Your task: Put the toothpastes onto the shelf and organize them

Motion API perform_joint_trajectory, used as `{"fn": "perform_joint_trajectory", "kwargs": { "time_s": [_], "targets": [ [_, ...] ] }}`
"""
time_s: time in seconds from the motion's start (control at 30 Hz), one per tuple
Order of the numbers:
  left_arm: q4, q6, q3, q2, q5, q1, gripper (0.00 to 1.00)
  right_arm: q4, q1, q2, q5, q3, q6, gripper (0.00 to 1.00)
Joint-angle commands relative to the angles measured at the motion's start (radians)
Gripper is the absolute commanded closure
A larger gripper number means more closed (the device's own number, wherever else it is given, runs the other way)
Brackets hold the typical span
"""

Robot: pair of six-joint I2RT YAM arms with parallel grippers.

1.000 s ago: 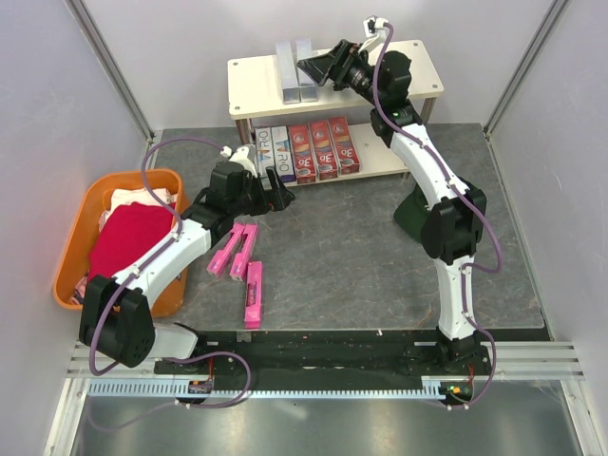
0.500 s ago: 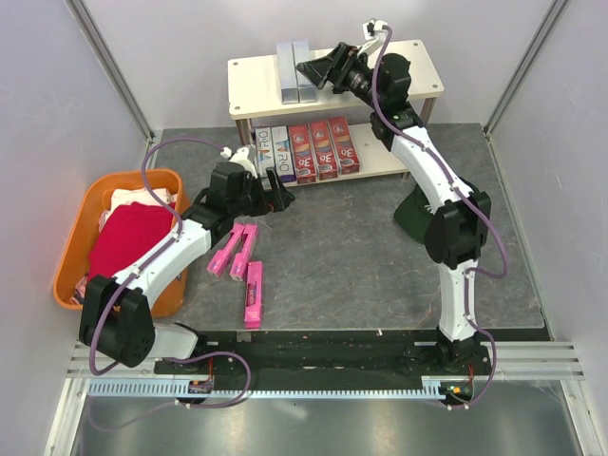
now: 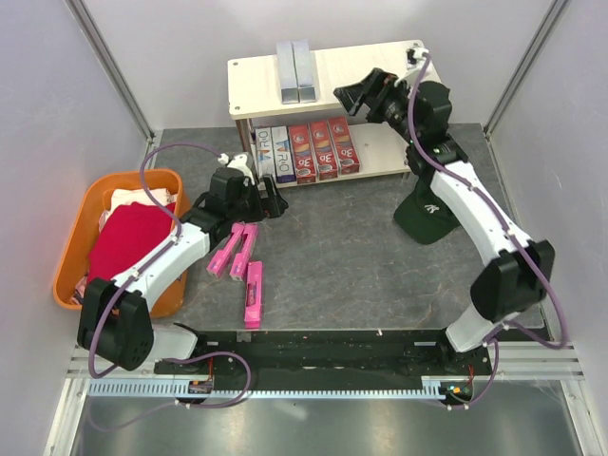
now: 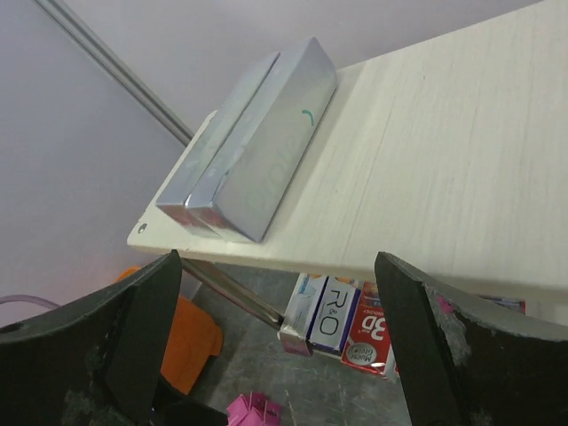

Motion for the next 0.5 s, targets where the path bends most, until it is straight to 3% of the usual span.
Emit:
{"fn": "perform_joint_trajectory", "kwargs": {
  "time_s": [0.0, 0.23, 0.47],
  "targets": [
    [0.001, 0.049, -0.027, -0.044, -0.026, 0.014, 0.0, 0.019, 0.007, -0.177, 0.036, -0.167, -0.028, 0.02],
    [0.016, 0.057, -0.062, -0.066, -0.006, 0.025, 0.0, 0.062, 0.041, -0.404, 0.047, -0.524, -0.031, 0.02],
    [-0.129, 0.077, -0.007, -0.063, -0.127, 0.039, 0.0, 0.005, 0.125, -0.421, 0.091, -0.707, -0.092, 0.02]
  ]
}}
